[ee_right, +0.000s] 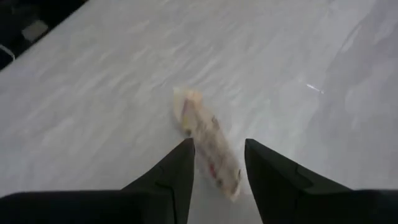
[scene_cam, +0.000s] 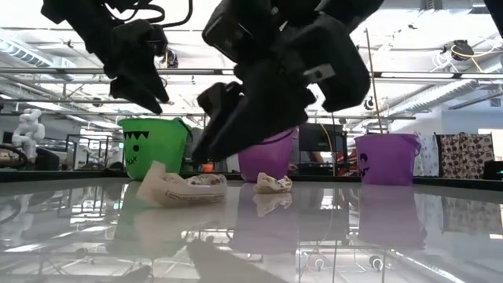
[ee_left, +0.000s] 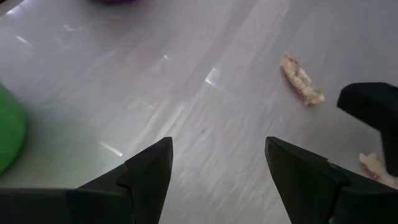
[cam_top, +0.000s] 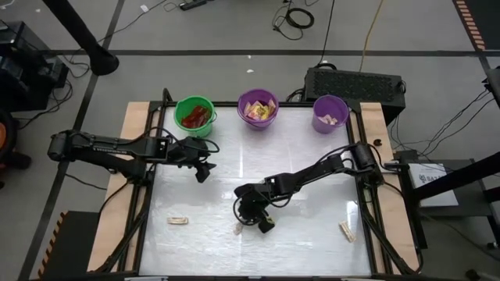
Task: Sort candy by brand, put in halloween buckets
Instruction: Put the white candy pack in the right purple bucket
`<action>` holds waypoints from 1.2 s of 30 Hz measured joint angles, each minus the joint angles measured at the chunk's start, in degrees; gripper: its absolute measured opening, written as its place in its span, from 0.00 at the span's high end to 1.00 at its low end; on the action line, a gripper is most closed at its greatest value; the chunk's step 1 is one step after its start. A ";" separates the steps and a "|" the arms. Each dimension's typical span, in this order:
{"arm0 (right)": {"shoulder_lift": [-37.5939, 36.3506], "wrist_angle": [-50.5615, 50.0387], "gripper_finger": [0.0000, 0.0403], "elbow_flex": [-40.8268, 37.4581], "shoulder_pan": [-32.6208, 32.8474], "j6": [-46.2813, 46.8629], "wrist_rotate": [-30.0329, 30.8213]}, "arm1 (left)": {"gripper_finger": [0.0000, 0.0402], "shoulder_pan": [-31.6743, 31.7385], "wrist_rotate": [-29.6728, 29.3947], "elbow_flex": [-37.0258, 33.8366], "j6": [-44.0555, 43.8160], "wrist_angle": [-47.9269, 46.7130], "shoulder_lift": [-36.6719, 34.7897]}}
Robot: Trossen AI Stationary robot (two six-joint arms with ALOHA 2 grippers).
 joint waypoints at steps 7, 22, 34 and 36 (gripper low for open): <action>0.69 -4.72 0.67 -0.01 -0.21 -2.69 0.04 | 0.35 0.00 -0.11 0.00 -0.02 1.32 0.00; 0.81 -4.15 0.67 -0.04 -1.40 -4.89 4.33 | 0.35 0.00 -0.13 0.00 0.00 1.23 0.02; 2.25 -3.77 0.75 0.00 -1.46 -4.59 3.99 | 0.35 0.00 -0.15 0.00 0.04 1.19 0.00; 2.25 -3.90 0.81 -0.02 -1.44 -4.06 3.90 | 0.35 0.00 -0.15 0.00 0.07 1.18 0.00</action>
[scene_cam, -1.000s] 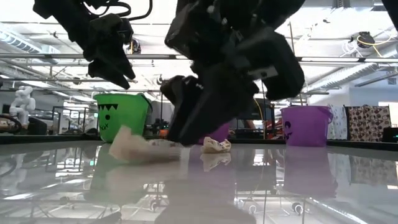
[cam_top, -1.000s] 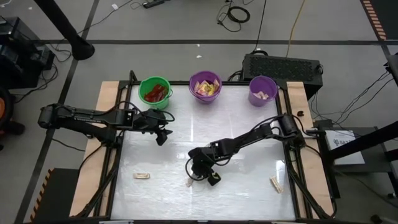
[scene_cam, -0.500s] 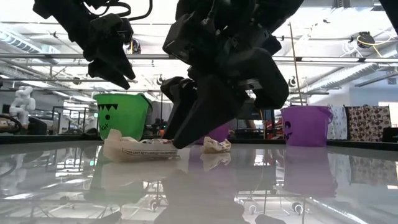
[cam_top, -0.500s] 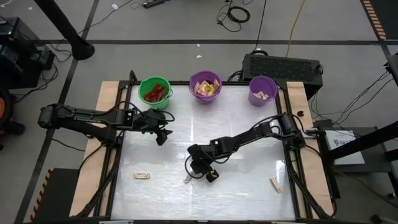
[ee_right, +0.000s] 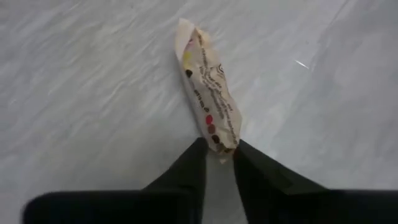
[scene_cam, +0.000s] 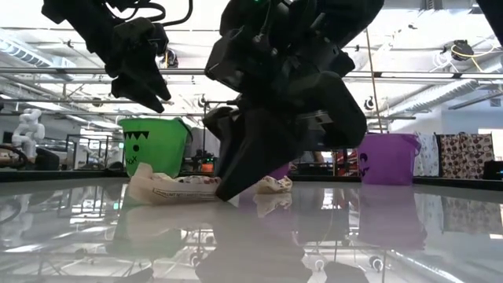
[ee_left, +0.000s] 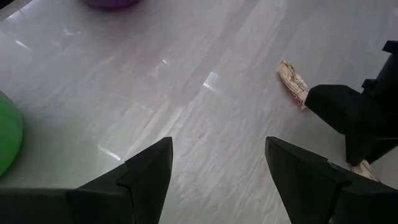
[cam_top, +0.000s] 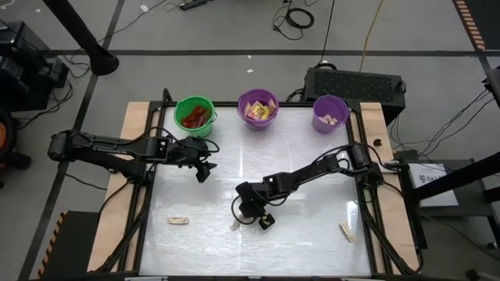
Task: Sort candy by brand, put in halloween buckets
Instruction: Put the white candy pack in the right purple bucket
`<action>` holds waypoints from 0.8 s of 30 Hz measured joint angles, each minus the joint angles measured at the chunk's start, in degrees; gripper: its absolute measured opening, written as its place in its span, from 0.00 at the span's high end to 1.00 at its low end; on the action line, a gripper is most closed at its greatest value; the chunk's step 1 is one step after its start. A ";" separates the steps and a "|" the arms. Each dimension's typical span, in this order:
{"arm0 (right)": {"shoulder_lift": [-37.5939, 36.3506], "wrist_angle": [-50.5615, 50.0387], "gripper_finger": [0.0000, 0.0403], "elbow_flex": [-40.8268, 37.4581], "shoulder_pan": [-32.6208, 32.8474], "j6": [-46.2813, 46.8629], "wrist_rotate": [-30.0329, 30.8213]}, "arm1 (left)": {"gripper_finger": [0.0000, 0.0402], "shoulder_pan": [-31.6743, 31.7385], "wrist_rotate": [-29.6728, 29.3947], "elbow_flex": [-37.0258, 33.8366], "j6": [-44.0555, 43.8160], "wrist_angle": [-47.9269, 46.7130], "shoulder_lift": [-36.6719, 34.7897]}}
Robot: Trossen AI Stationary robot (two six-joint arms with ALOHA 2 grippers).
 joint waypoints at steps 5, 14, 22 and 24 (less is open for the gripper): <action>0.00 -0.10 0.98 0.00 -0.04 -0.07 -0.04 | 0.35 0.00 -0.54 0.00 0.07 -0.01 0.00; -5.93 -7.42 0.99 -0.02 -1.24 2.00 0.63 | 0.35 0.00 -0.83 0.00 0.07 0.00 0.00; -21.27 -36.53 1.00 -0.02 -8.80 9.23 5.68 | 0.35 0.00 -0.83 0.00 0.03 -0.02 0.00; -25.04 -44.34 1.00 -0.02 -12.18 11.89 12.53 | 0.35 0.00 -0.83 0.00 0.07 -0.02 0.00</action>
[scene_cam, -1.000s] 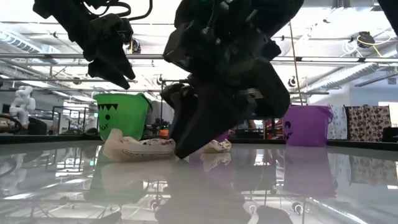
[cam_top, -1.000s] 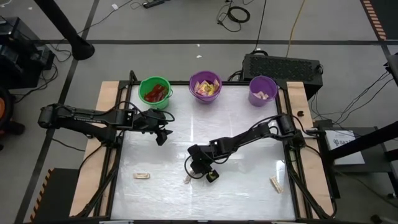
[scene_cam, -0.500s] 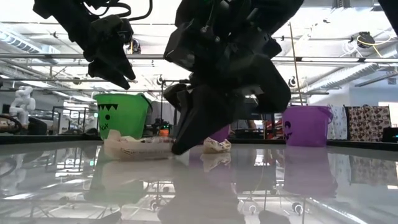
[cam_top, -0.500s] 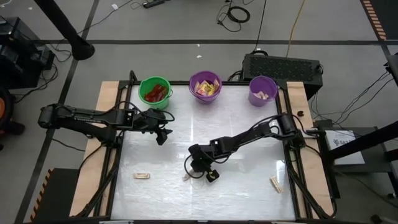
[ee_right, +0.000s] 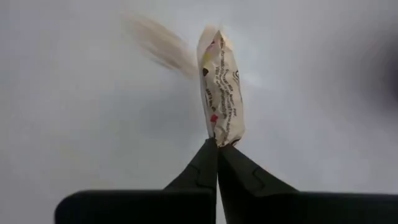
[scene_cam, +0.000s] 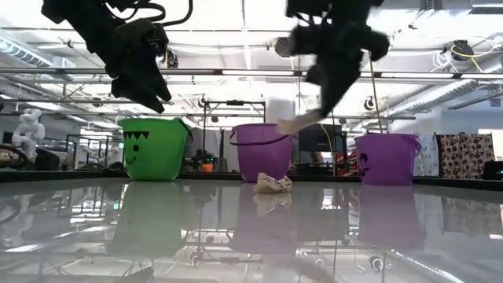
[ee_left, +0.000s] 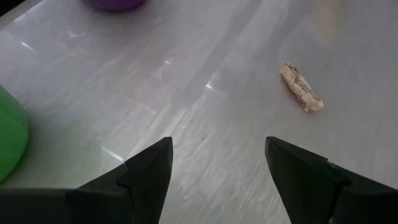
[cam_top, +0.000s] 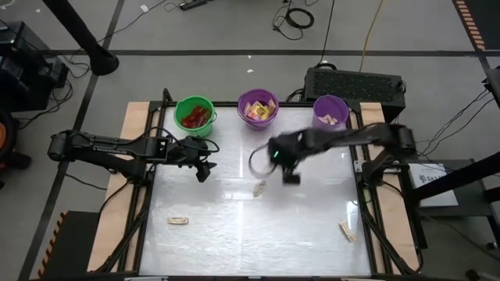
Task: Sort candy by brand, put in halloween buckets
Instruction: Put the white candy pack in the right purple bucket
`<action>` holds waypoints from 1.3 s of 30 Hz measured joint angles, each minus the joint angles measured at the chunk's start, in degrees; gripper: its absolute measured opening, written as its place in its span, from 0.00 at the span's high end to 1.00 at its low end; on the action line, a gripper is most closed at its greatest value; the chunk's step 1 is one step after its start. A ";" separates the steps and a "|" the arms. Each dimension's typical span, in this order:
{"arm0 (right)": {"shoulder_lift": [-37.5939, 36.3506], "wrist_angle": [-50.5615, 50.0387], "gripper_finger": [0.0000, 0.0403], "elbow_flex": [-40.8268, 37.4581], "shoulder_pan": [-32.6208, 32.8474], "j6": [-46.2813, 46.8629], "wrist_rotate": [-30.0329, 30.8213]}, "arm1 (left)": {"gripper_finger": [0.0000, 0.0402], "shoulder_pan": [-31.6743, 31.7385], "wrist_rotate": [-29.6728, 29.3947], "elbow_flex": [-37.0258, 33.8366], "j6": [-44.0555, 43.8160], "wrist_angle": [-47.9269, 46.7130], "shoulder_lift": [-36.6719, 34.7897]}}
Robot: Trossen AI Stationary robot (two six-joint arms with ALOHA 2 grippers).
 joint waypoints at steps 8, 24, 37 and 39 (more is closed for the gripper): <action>-12.22 -16.66 1.00 0.00 -17.46 17.91 28.80 | 0.35 0.00 -0.86 0.00 0.40 0.09 0.00; -11.55 -18.74 1.00 -3.40 -41.29 25.75 26.42 | 0.35 0.02 -0.74 0.00 -0.13 -0.02 0.00; -11.51 -19.44 0.81 -3.98 -43.00 24.01 24.97 | 0.35 0.02 -0.70 0.00 -0.16 -0.17 0.01; -11.51 -18.89 0.78 -3.98 -42.62 22.79 22.72 | 0.35 0.02 -0.72 0.00 -0.17 -0.17 0.00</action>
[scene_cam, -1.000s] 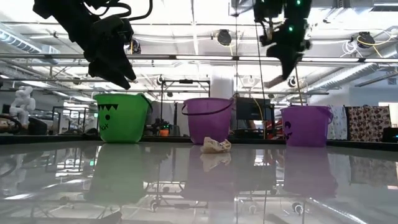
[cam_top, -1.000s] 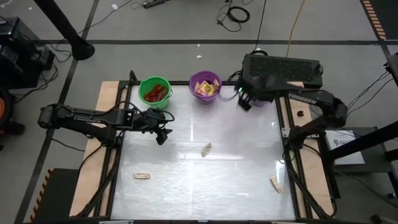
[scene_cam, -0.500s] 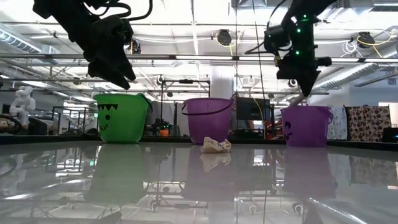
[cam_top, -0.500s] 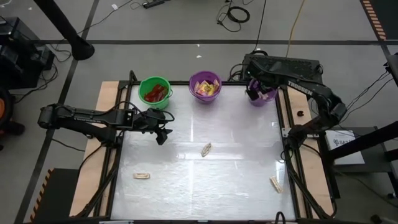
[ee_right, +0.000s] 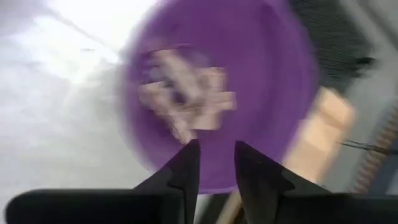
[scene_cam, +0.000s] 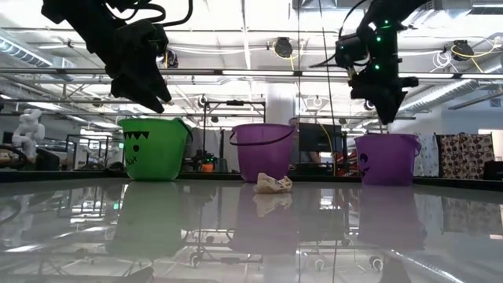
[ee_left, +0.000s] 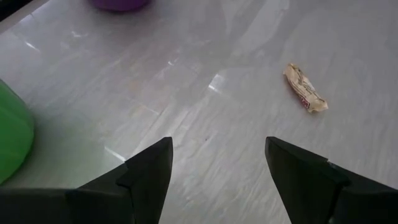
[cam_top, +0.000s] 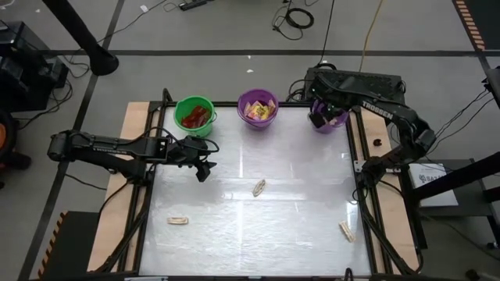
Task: Sort candy by brand, put in halloween buckets
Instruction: Put the white candy pack in the right purple bucket
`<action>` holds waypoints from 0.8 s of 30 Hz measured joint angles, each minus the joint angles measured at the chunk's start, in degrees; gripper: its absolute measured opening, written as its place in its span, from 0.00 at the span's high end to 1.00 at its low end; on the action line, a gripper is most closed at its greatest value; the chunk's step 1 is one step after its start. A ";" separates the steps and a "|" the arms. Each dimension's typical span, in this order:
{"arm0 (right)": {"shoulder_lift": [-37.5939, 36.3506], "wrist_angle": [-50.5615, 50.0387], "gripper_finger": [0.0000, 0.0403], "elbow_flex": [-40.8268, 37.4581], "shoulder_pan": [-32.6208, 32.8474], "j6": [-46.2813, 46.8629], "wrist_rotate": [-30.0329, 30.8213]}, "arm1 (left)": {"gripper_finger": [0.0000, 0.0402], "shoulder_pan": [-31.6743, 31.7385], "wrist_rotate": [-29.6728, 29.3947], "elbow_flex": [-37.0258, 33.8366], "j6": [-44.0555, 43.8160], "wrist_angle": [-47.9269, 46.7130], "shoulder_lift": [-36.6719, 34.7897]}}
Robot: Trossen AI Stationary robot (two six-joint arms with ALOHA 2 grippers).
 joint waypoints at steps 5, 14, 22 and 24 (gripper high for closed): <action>-0.02 5.22 0.73 0.00 3.38 -0.32 -20.56 | 0.35 0.00 -0.11 0.00 0.04 -0.02 0.00; -0.04 26.56 0.73 -2.69 23.08 -0.89 -34.95 | 0.35 0.00 -0.13 0.00 0.07 -0.23 0.00; 1.97 55.05 0.73 -15.35 38.35 -21.66 -35.03 | 0.35 0.00 -0.15 -0.07 0.70 -1.31 0.00; 2.93 59.77 0.73 -17.88 40.31 -28.26 -34.88 | 0.35 -0.02 -0.15 -0.80 1.82 0.11 0.00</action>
